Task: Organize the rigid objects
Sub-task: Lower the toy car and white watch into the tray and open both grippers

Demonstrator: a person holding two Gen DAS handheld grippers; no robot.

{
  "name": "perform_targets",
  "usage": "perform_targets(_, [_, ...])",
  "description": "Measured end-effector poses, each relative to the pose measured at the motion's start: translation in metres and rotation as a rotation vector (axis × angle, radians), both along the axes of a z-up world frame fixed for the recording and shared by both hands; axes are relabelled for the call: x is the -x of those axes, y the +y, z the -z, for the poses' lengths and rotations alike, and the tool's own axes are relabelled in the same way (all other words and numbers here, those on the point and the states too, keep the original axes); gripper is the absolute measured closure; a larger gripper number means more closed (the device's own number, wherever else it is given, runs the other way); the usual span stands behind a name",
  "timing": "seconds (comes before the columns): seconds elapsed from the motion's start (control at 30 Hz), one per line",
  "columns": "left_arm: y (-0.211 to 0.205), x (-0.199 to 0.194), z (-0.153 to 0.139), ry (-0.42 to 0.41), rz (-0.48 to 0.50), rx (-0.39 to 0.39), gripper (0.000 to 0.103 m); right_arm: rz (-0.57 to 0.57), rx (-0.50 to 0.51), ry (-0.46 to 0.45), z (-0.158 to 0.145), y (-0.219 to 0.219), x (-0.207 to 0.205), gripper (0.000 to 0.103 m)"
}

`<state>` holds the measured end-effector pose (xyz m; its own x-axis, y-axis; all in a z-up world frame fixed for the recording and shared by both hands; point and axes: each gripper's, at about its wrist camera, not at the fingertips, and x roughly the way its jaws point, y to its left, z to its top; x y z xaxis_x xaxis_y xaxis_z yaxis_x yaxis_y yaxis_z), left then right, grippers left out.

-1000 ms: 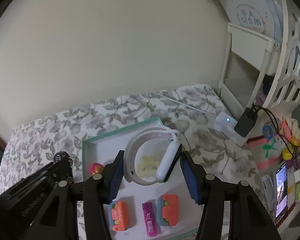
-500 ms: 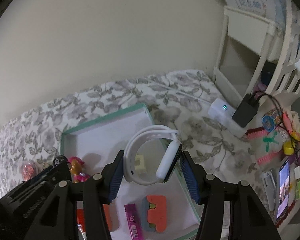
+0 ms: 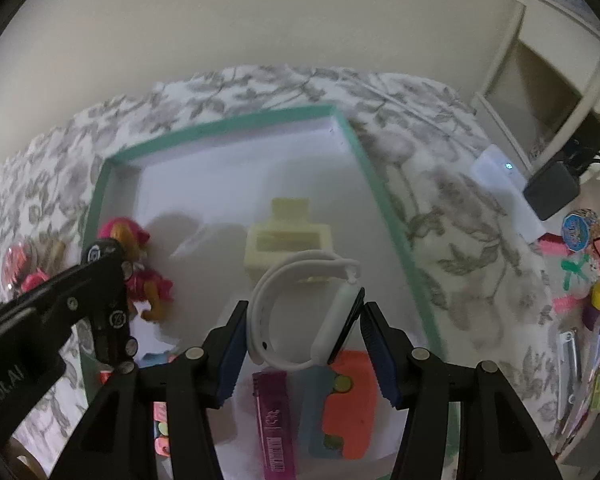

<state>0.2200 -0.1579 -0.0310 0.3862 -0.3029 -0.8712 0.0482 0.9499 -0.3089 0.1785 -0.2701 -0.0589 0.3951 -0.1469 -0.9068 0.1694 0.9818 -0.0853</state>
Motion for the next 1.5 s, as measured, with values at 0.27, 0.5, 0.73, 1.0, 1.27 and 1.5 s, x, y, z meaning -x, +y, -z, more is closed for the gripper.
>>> perform_targets(0.27, [0.0, -0.001, 0.008, 0.021, 0.01, -0.004, 0.069, -0.008, 0.014, 0.014, 0.005, 0.004, 0.0, 0.044])
perform_targets(0.5, [-0.001, -0.001, 0.008, 0.03, 0.019, -0.008, 0.069, -0.017, 0.015, 0.032, 0.007, 0.007, -0.003, 0.044])
perform_targets(0.73, [0.001, -0.002, 0.006, 0.049, 0.015, -0.006, 0.069, -0.025, 0.016, 0.047, 0.008, 0.01, -0.004, 0.044])
perform_targets(1.0, [0.005, 0.0, -0.016, 0.006, 0.02, -0.013, 0.066, -0.025, 0.016, 0.006, -0.011, 0.01, -0.004, 0.043])
perform_targets(1.27, [0.018, -0.001, -0.033, -0.03, -0.018, -0.034, 0.062, -0.026, -0.006, -0.061, -0.039, 0.012, -0.003, 0.043])
perform_targets(1.5, [0.037, -0.004, -0.038, -0.037, -0.08, -0.079, 0.046, -0.028, -0.013, -0.123, -0.061, 0.015, 0.0, 0.038])
